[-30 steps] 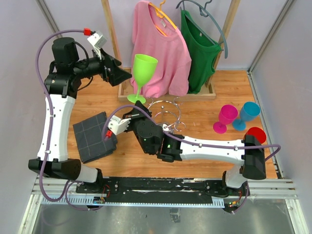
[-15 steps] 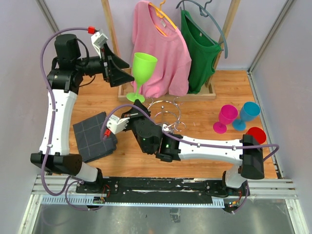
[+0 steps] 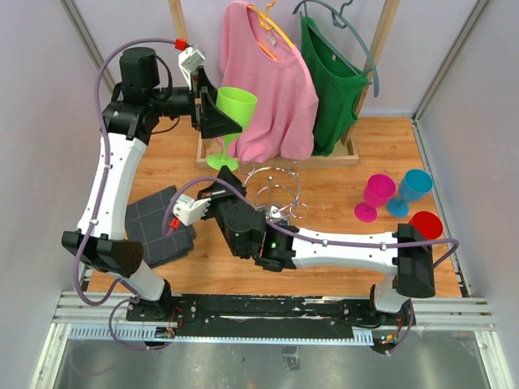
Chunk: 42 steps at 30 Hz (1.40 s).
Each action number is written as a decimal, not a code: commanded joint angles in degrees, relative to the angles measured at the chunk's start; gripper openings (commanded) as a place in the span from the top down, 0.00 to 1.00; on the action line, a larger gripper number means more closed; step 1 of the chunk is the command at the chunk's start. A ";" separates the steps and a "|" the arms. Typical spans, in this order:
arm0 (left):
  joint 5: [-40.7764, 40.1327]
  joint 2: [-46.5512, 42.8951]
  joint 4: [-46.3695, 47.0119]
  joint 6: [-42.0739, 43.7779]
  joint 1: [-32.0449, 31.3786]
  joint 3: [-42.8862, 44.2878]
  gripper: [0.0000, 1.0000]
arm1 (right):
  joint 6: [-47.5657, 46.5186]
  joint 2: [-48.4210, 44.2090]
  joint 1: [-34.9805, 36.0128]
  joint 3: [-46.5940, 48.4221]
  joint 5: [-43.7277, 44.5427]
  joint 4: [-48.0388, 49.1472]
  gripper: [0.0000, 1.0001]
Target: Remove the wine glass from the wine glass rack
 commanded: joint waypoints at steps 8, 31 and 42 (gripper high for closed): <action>2.96 1.17 0.65 -1.33 -1.21 2.25 0.35 | -2.85 1.00 0.85 1.43 1.14 5.25 0.99; 1.76 2.34 0.77 -2.66 -1.59 5.85 0.45 | 5.52 -7.51 5.37 -4.37 4.47 3.53 0.13; -2.66 3.49 0.77 1.00 -1.52 7.58 0.44 | 26.09 -18.07 9.62 9.52 9.31 -15.55 0.14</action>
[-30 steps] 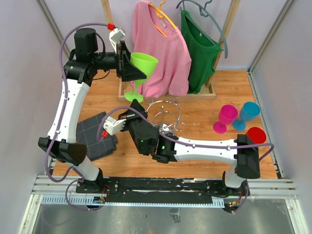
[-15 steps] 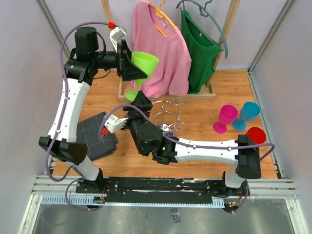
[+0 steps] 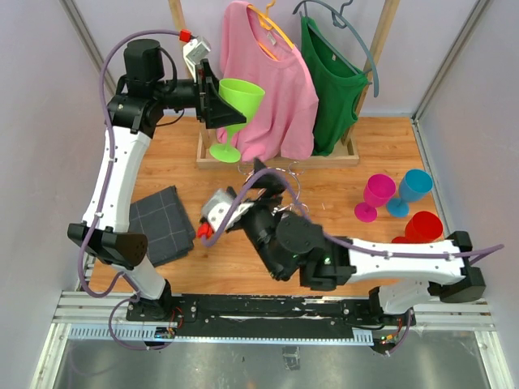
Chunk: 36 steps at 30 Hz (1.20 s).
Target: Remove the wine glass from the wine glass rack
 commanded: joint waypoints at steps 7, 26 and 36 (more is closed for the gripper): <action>-6.67 -2.30 -2.17 9.91 -0.29 -1.77 0.42 | 28.11 5.17 -10.52 43.04 -0.85 -35.85 0.11; -11.31 -9.10 -6.72 22.74 -0.48 -7.54 0.43 | 84.95 11.02 -46.96 55.36 -51.72 -56.56 0.12; -20.80 -12.60 -14.07 40.31 -2.58 -10.80 0.43 | 102.60 12.78 -58.91 52.65 -79.76 -57.08 0.20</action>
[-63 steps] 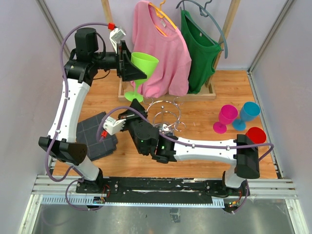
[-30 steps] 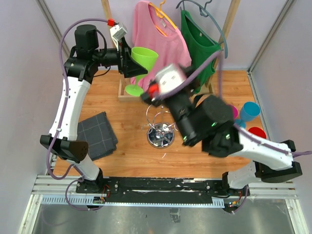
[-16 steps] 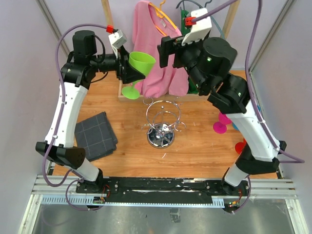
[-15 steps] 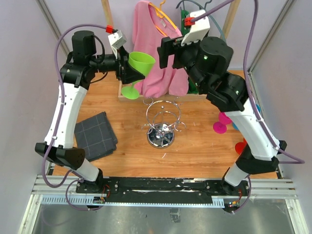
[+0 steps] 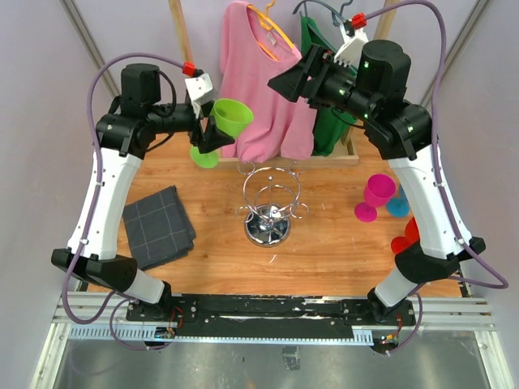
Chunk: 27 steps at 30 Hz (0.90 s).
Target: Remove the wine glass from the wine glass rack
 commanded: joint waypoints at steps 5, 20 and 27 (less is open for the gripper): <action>-8.06 -3.49 -5.34 14.47 -2.65 -1.26 0.44 | 9.20 2.69 -2.83 -1.22 -20.58 -3.14 0.22; -9.92 -3.43 -5.38 15.50 -4.66 -0.26 0.43 | 4.24 6.14 -0.03 -3.78 -22.15 -7.06 0.27; -9.70 -3.59 -5.41 14.99 -4.83 -0.17 0.43 | 3.07 8.53 1.42 -2.85 -21.54 -7.78 0.29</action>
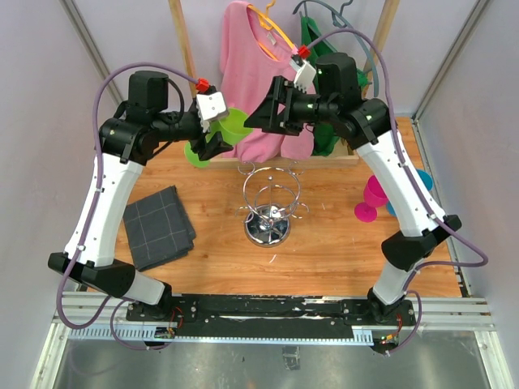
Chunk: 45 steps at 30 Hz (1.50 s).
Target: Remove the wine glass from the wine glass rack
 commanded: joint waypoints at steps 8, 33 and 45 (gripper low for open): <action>0.82 -1.77 0.38 -0.77 -0.66 1.57 0.44 | -2.53 5.27 1.68 4.06 0.40 -0.70 0.34; -7.04 -3.04 7.21 -9.95 0.12 -2.32 0.01 | -7.81 -14.29 -17.99 -1.01 3.40 -10.68 0.99; -8.44 -2.23 8.70 -11.64 0.87 -4.67 0.01 | -23.02 -33.44 -26.64 -14.40 26.55 -32.42 0.99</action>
